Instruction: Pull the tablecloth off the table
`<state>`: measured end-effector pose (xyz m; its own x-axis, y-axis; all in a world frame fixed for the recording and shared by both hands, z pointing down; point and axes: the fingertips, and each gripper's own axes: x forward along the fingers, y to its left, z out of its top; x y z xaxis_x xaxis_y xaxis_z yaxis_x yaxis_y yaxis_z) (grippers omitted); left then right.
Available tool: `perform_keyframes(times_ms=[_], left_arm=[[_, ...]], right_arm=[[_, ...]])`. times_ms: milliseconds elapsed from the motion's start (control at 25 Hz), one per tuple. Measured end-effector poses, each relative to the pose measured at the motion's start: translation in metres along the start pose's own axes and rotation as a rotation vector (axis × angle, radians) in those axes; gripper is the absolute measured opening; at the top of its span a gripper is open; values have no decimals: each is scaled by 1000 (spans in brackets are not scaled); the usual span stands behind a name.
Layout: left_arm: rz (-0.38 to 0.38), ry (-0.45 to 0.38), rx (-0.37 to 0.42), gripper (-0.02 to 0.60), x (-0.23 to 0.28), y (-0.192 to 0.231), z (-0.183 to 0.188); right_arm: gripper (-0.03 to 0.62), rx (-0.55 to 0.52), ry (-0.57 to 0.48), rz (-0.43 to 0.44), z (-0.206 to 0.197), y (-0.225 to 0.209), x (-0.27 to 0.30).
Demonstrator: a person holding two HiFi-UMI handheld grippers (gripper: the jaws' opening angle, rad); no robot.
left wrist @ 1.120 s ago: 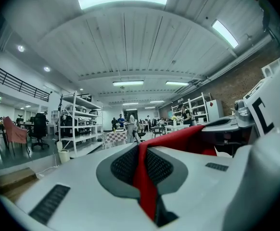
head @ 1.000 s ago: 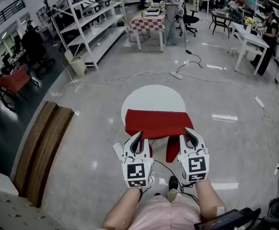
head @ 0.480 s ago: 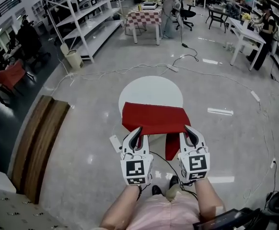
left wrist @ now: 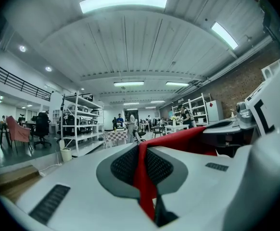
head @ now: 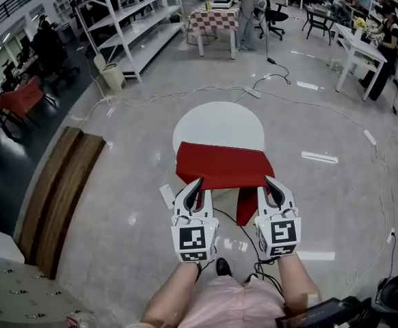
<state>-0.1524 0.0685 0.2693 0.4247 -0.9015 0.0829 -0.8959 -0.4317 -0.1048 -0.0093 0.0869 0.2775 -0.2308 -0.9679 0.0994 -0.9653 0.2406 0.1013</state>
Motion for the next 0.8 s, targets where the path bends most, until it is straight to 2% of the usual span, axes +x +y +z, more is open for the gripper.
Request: perform_keyframes(times_ms=[240,600,800], left_arm=[[10,-1,-1,41,-15,-27,7],[22,0,3,41,-59,-65,47],[45,-12,12,41,-71,-75,42]], right_arm=[[29,10,-5,10,0,-13,-27],[29,22,-17,29,32,-24,-84],[29,13,-40,46,24,-25,-96]])
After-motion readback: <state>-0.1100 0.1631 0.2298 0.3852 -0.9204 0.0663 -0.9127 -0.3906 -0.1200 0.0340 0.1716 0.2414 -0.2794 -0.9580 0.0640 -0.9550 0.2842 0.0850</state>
